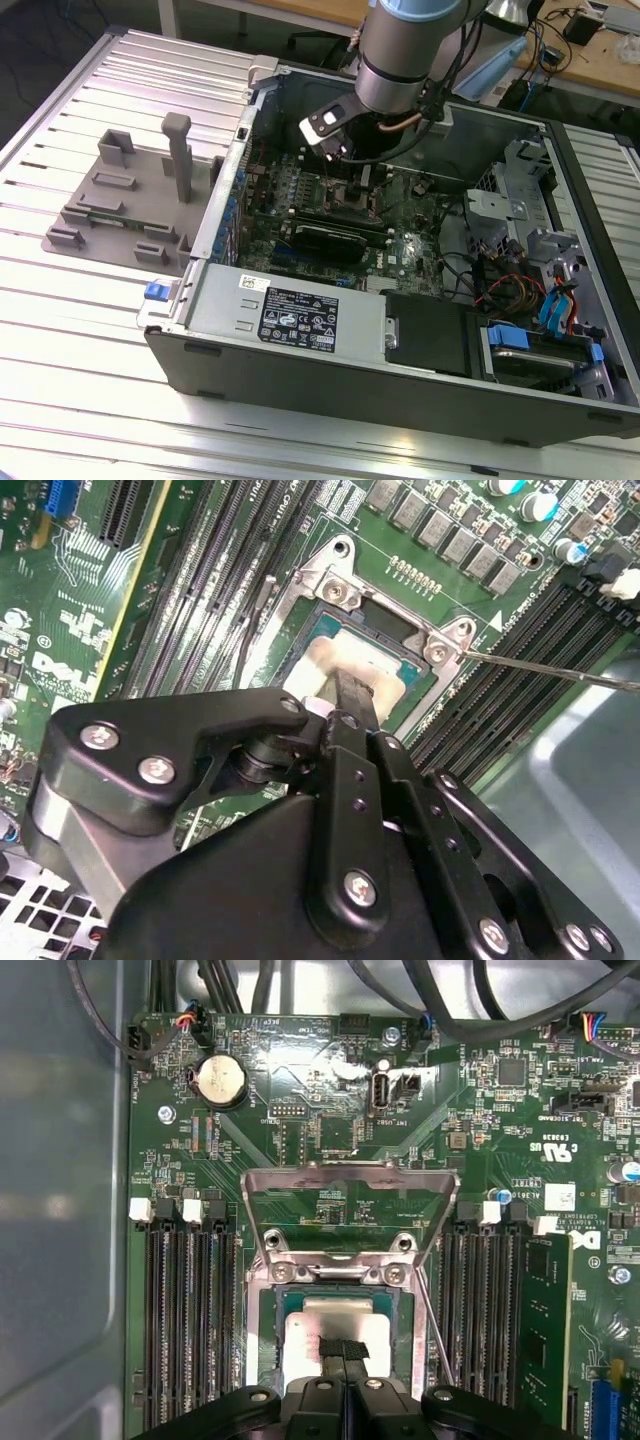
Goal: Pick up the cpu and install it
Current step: 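Place the cpu into insertion slot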
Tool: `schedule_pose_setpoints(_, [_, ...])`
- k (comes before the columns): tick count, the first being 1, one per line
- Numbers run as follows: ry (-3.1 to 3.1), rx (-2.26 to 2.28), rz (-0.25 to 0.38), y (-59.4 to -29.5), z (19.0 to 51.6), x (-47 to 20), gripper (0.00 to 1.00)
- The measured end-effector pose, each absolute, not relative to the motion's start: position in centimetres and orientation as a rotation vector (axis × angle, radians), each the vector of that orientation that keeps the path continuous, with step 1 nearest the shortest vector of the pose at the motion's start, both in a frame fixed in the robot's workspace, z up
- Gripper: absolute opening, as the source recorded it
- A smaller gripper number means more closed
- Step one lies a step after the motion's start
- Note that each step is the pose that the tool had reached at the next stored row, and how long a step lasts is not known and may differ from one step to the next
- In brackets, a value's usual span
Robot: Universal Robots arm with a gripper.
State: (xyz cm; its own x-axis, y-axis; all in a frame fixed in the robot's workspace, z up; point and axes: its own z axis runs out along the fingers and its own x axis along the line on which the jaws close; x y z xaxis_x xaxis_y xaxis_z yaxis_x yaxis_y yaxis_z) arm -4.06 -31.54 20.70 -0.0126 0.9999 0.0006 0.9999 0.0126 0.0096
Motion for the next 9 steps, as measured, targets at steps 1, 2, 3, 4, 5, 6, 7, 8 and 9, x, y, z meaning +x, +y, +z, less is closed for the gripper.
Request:
schedule_pose_setpoints(1, [2.232,2.202,0.012,-31.53,20.64,-4.06,0.11])
schedule_pose_setpoints(2, [2.233,2.202,0.012,-31.53,20.60,-4.06,0.11])
schedule_pose_setpoints(3, [2.233,2.201,0.012,-31.54,20.58,-4.06,0.11])
schedule_pose_setpoints(4, [2.233,2.201,0.012,-31.54,20.58,-4.06,0.11])
schedule_pose_setpoints(5, [2.233,2.201,0.012,-31.54,20.58,-4.06,0.11])
schedule_pose_setpoints(6, [2.234,2.201,0.012,-31.54,20.57,-4.06,0.11])
schedule_pose_setpoints(7, [2.234,2.201,0.013,-31.53,20.54,-4.06,0.11])
schedule_pose_setpoints(8, [2.234,2.201,0.012,-31.54,20.46,-4.06,0.11])
schedule_pose_setpoints(9, [2.234,2.201,0.011,-31.55,20.41,-4.07,0.11])
